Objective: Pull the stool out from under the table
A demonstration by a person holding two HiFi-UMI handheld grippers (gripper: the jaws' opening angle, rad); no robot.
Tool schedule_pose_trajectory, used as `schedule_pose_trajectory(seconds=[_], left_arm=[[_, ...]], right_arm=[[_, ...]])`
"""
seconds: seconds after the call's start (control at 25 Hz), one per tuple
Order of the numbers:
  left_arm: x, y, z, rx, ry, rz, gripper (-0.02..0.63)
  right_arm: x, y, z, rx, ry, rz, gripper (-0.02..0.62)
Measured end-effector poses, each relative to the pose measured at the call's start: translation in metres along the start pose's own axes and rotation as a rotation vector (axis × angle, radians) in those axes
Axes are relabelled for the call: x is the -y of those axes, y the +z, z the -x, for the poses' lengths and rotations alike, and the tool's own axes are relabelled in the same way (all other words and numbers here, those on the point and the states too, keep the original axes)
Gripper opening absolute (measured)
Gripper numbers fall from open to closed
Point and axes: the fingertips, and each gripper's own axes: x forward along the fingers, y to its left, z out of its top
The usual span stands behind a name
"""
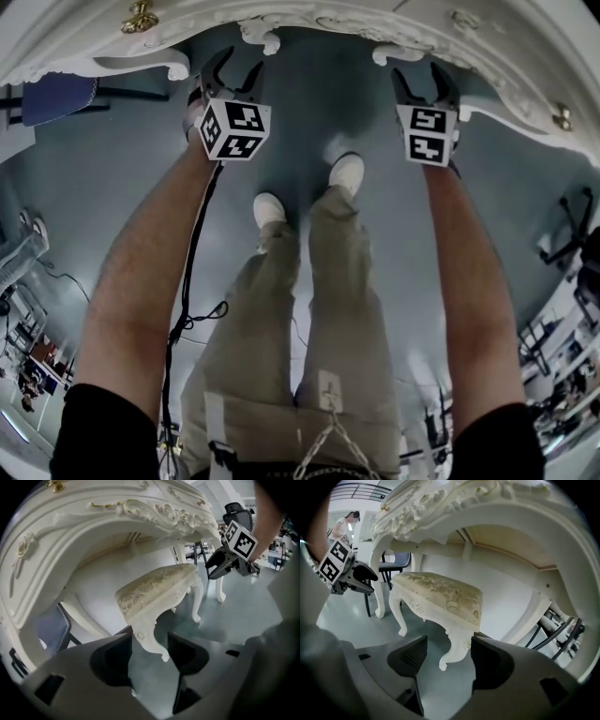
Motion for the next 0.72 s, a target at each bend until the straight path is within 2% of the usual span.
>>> schedule_pose_trajectory(seconds=[0.16, 0.32, 0.48, 0.72], left_arm=[[-0.008, 0.0, -0.014, -0.022, 0.021, -0.07, 0.222], [-0.007, 0.002, -0.028, -0.033, 0.001, -0.108, 0.222], [-0.011, 0.0, -0.042, -0.047, -0.001, -0.112, 0.222], [-0.022, -0.002, -0.06, -0.061, -0.004, -0.074, 0.224]], right_arm=[[0.019, -0.019, -0.019, -0.08, -0.029, 0.032, 0.265], [0.031, -0.02, -0.036, -0.102, -0.042, 0.054, 0.267], [0.032, -0.012, -0.052, -0.101, -0.034, 0.068, 0.267], [0.032, -0.009, -0.074, -0.12, -0.015, 0.088, 0.274]])
